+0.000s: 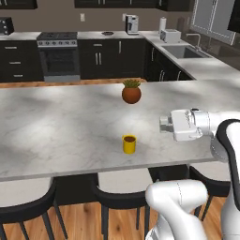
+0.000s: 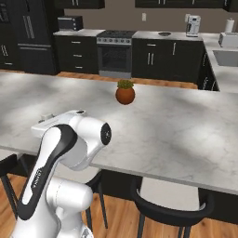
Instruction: Pick up the marshmallow and place it in the cup of hot chocolate on the dining counter.
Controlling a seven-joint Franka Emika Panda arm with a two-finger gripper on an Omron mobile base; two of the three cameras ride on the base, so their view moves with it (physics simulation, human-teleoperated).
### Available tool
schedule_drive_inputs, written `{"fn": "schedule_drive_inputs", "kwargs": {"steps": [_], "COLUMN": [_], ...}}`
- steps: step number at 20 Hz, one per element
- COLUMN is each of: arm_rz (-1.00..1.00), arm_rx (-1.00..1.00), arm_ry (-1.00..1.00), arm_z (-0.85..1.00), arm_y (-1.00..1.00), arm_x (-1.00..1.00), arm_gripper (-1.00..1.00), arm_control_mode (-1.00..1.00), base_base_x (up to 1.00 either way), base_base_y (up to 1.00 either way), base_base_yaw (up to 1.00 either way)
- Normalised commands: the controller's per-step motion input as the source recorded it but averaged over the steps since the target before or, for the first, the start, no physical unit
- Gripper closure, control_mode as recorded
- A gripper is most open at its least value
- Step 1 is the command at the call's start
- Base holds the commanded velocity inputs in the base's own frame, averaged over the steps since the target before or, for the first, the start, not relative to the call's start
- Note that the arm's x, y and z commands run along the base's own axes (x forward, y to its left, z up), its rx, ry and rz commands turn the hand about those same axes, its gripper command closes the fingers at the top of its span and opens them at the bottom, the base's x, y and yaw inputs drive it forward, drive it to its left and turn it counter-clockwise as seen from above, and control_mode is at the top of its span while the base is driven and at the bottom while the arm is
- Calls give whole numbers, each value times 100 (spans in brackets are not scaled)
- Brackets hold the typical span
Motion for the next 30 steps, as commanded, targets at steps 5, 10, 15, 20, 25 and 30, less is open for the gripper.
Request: {"fn": "schedule_drive_inputs", "kwargs": {"steps": [5, 10, 15, 20, 25, 30], "arm_rz": [0, 5, 35, 54, 38, 15], "arm_rx": [1, 0, 1, 2, 0, -1], "arm_ry": [0, 0, 0, 0, -13, -7], "arm_z": [-1, -6, -21, -39, -58, -55], "arm_y": [0, -7, -55, -66, -12, 21], "arm_x": [40, 93, 100, 79, 52, 45], "arm_gripper": [100, 100, 100, 100, 100, 100], "arm_control_mode": [-100, -100, -100, -100, -100, -100], "base_base_x": [60, 0, 0, 0, 0, 0], "base_base_y": [-3, 0, 0, 0, 0, 0], "base_base_yaw": [1, 0, 0, 0, 0, 0]}}
